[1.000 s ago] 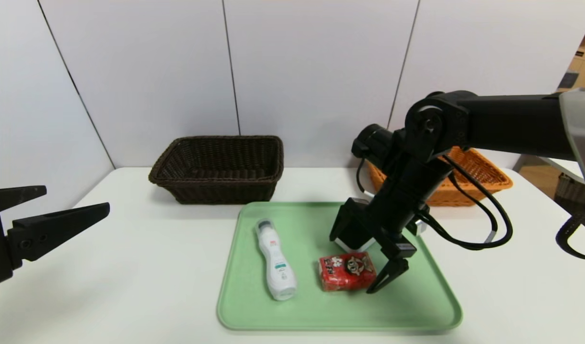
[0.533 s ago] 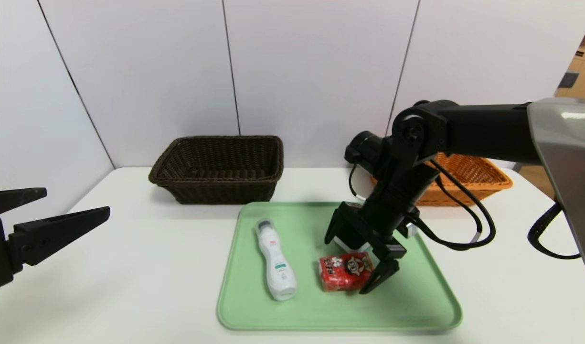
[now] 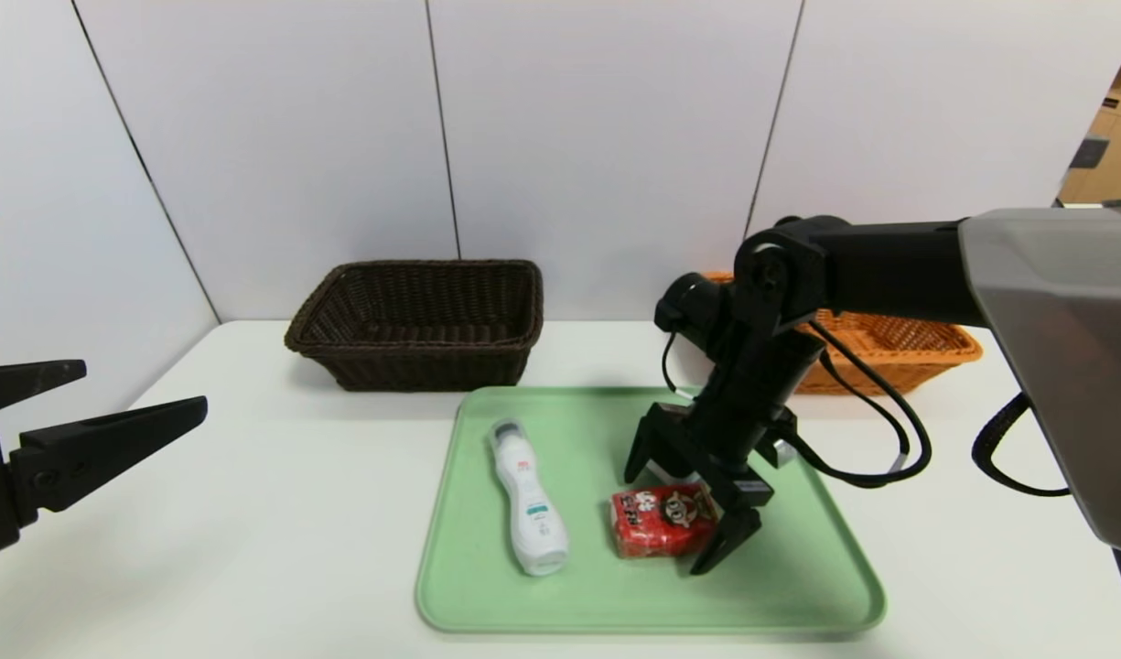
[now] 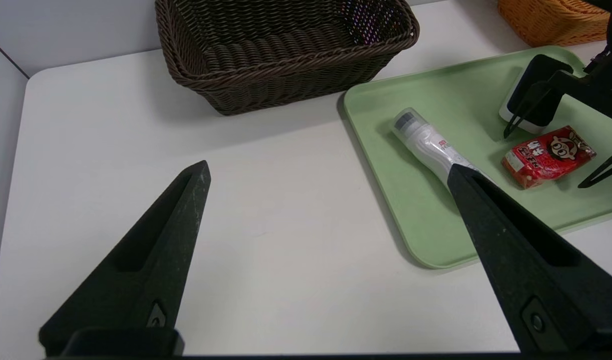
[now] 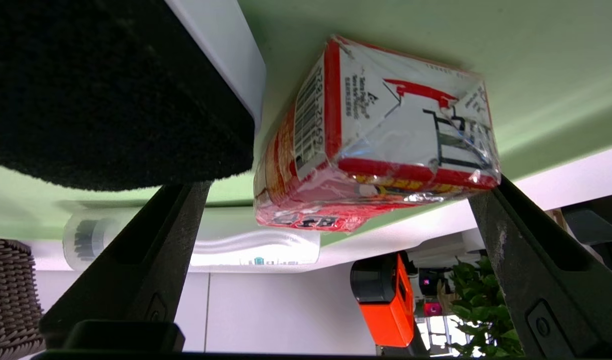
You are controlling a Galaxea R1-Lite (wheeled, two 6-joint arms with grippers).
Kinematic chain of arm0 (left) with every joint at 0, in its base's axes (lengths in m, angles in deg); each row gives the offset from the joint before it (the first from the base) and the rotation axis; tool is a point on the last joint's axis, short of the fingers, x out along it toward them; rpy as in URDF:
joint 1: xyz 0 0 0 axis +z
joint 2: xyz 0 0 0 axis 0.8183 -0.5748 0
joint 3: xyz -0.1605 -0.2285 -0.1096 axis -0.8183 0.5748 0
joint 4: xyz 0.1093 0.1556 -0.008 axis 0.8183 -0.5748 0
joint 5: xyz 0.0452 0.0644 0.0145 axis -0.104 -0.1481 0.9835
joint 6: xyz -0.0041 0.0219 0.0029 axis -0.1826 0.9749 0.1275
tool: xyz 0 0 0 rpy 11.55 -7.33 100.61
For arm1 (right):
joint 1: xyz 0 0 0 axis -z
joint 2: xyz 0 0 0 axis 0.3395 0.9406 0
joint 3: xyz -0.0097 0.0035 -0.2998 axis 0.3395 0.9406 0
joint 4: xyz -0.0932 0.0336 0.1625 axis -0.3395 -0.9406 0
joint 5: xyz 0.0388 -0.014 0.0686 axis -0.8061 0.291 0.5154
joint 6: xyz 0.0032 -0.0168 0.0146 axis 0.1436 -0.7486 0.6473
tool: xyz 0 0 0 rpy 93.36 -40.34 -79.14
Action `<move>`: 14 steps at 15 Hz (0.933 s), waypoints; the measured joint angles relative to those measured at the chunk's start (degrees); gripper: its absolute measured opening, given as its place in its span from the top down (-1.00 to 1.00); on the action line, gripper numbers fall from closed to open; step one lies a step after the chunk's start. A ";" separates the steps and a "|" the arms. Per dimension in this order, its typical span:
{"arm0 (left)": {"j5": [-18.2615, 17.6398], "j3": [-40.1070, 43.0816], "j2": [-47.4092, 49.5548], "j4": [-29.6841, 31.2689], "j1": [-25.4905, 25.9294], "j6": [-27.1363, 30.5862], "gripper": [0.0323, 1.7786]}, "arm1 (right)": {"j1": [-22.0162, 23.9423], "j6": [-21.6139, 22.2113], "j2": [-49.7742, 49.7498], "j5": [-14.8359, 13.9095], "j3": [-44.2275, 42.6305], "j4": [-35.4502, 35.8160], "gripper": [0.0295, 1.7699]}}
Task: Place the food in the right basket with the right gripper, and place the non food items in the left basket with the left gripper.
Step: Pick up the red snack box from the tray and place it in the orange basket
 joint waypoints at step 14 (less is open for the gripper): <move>0.00 -0.49 -0.02 0.16 0.00 0.00 -0.90 | -1.29 -2.01 0.61 -0.12 -0.46 -1.57 0.48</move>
